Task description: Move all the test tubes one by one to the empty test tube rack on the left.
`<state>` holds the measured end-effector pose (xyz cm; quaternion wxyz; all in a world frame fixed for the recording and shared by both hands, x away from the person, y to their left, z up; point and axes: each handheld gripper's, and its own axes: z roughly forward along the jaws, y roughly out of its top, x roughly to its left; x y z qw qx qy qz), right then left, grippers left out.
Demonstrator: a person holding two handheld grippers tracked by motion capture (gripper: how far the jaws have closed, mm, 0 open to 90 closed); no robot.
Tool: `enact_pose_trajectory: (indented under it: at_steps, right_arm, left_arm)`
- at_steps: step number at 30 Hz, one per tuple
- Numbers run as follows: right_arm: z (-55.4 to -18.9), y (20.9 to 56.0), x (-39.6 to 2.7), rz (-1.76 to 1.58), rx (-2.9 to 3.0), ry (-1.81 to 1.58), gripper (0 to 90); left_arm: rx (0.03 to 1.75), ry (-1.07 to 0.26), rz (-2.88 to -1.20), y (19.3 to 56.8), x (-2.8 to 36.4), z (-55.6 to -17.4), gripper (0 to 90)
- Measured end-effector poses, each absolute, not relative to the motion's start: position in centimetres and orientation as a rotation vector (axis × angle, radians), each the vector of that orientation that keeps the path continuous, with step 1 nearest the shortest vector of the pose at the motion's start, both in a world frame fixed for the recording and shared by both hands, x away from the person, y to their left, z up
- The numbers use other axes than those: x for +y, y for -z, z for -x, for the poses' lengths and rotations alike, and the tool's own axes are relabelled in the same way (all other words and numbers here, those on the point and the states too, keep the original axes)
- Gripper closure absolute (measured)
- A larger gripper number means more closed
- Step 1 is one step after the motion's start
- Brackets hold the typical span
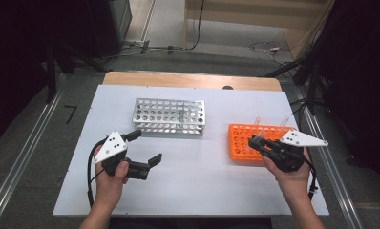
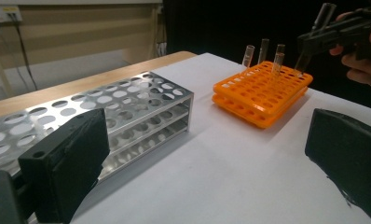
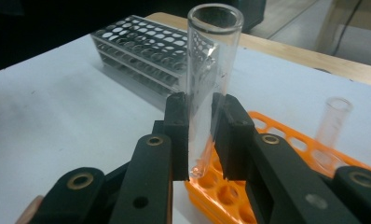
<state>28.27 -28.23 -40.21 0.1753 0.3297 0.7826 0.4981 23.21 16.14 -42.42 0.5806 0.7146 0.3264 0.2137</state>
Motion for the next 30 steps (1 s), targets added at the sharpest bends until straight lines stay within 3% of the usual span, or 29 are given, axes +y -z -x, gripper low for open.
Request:
enact_pose_trajectory:
  at_steps: [10, 15, 22, 30]
  right_arm:
    - [-29.9, 40.6, -23.3, -0.849, 2.341, -1.442, 73.7]
    - [-29.8, 41.2, -21.5, -0.803, 2.392, -1.434, 73.7]
    - [-29.2, 42.3, -18.3, -0.718, 2.489, -1.394, 73.7]
    - [-28.4, 43.0, -15.8, -0.652, 2.555, -1.359, 73.7]
  left_arm:
    - [0.780, -0.455, -1.698, 41.0, 13.2, -25.2, 3.2]
    - [0.810, -0.433, -1.707, 40.8, 12.1, -25.3, 13.9]
    - [0.740, -0.345, -1.725, 40.9, 10.3, -24.9, 37.2]
    - [0.683, -0.314, -1.761, 40.9, 8.7, -24.6, 48.3]
